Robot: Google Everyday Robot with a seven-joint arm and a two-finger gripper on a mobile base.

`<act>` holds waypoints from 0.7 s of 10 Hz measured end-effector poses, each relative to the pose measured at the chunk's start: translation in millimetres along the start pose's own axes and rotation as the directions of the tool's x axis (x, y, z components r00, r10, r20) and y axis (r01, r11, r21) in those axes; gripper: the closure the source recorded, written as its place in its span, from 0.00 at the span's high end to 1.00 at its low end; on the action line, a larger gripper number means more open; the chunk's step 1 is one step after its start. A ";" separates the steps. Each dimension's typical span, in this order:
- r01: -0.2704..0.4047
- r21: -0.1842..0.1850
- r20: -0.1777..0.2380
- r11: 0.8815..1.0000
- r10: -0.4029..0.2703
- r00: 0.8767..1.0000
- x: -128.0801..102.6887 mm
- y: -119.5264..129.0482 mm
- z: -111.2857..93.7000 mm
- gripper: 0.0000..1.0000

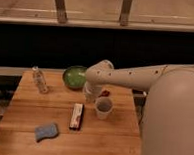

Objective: Push the eraser across the table

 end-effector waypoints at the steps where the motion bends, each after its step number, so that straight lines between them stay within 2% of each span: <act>1: 0.006 0.001 -0.013 1.000 -0.006 1.000 0.6 2.9 4.9 0.00; 3: 0.016 0.004 -0.044 1.000 -0.016 0.999 2.1 9.2 20.4 0.00; 7: -0.015 0.012 -0.116 1.000 0.017 0.993 7.3 3.8 55.3 0.00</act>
